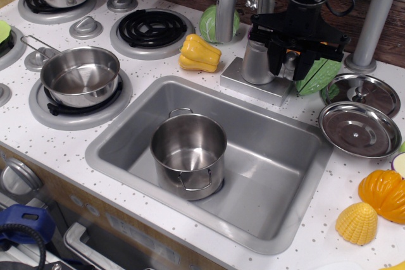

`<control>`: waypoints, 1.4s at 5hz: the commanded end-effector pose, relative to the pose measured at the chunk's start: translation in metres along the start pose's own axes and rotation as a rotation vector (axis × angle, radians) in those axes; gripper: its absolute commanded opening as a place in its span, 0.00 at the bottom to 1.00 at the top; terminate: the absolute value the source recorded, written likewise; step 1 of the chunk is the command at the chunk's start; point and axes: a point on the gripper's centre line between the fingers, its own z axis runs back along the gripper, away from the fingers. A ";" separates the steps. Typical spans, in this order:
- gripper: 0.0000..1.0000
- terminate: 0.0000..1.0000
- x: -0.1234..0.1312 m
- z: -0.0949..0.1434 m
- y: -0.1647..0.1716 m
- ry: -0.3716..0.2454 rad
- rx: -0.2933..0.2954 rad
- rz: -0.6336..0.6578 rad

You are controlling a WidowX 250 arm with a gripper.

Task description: Turn lever vertical to front

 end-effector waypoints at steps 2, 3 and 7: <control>0.00 0.00 -0.007 -0.032 -0.015 0.025 -0.051 -0.044; 0.00 0.00 -0.009 -0.035 -0.017 0.017 -0.044 -0.043; 1.00 0.00 -0.019 0.038 -0.023 0.059 0.026 -0.023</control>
